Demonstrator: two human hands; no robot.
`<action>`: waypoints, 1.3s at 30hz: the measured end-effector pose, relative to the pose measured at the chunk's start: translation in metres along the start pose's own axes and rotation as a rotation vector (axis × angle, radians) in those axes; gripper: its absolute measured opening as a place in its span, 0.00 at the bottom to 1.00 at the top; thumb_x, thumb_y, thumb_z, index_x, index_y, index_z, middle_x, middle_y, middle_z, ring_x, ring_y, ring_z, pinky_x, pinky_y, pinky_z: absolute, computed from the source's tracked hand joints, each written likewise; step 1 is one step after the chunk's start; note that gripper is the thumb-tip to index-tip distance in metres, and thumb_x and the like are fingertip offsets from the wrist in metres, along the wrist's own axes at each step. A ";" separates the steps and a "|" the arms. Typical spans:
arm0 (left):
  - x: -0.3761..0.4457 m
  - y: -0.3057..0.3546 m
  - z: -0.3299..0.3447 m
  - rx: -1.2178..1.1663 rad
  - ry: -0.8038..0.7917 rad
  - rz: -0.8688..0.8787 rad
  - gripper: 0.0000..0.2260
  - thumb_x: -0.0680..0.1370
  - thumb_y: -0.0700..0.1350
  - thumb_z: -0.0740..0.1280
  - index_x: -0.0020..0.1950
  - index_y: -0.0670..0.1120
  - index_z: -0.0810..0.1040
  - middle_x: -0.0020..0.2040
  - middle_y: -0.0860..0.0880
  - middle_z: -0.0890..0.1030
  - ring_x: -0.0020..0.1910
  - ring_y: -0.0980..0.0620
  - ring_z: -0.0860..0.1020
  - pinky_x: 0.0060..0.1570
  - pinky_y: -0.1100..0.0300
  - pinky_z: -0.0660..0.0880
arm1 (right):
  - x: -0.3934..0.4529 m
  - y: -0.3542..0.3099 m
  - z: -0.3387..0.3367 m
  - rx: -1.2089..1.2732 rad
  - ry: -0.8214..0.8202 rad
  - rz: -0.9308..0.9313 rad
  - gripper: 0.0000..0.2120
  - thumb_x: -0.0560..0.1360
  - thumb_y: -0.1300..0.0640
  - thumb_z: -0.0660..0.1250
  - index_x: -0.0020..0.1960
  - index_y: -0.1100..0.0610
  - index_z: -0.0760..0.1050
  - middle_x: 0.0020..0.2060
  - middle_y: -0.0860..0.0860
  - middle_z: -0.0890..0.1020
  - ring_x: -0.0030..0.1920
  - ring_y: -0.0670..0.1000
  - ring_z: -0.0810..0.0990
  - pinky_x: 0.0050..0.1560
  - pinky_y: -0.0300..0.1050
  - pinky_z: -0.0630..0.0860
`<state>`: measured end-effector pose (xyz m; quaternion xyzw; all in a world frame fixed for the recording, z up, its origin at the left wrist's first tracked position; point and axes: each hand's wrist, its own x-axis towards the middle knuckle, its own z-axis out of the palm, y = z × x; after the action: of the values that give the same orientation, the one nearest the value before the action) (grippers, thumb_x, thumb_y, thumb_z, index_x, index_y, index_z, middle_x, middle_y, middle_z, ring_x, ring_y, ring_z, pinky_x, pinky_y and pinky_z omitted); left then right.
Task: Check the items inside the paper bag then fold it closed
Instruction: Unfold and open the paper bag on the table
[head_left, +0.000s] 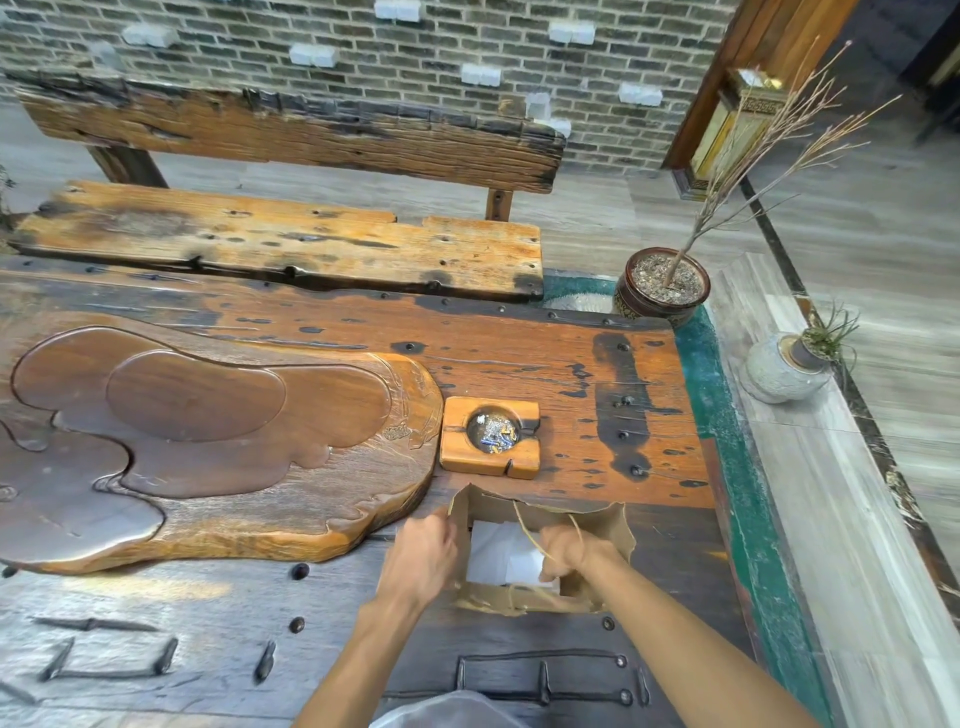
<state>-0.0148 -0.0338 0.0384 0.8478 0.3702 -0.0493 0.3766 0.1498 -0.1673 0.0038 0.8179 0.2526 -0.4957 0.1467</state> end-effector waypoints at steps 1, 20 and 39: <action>0.000 -0.001 0.000 -0.001 0.003 0.002 0.13 0.79 0.45 0.54 0.35 0.45 0.66 0.38 0.38 0.81 0.40 0.34 0.78 0.38 0.50 0.73 | 0.004 0.002 0.000 0.030 -0.010 0.027 0.22 0.76 0.61 0.65 0.69 0.63 0.70 0.63 0.59 0.79 0.56 0.58 0.80 0.49 0.44 0.77; 0.003 0.006 0.003 -0.035 -0.041 -0.026 0.15 0.80 0.53 0.53 0.35 0.49 0.65 0.43 0.39 0.83 0.46 0.36 0.79 0.40 0.51 0.70 | 0.078 0.026 0.030 0.605 -0.335 0.488 0.14 0.83 0.56 0.56 0.43 0.61 0.73 0.32 0.53 0.78 0.45 0.47 0.78 0.37 0.39 0.75; 0.001 0.002 0.004 -0.110 -0.067 -0.058 0.19 0.80 0.51 0.57 0.31 0.47 0.63 0.34 0.38 0.78 0.42 0.35 0.78 0.35 0.53 0.65 | 0.045 0.037 0.014 0.476 -0.262 0.312 0.18 0.83 0.52 0.54 0.39 0.58 0.73 0.24 0.47 0.82 0.23 0.41 0.78 0.26 0.31 0.70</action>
<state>-0.0121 -0.0367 0.0365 0.8126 0.3838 -0.0681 0.4333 0.1775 -0.1921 -0.0430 0.7873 -0.0202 -0.6136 0.0566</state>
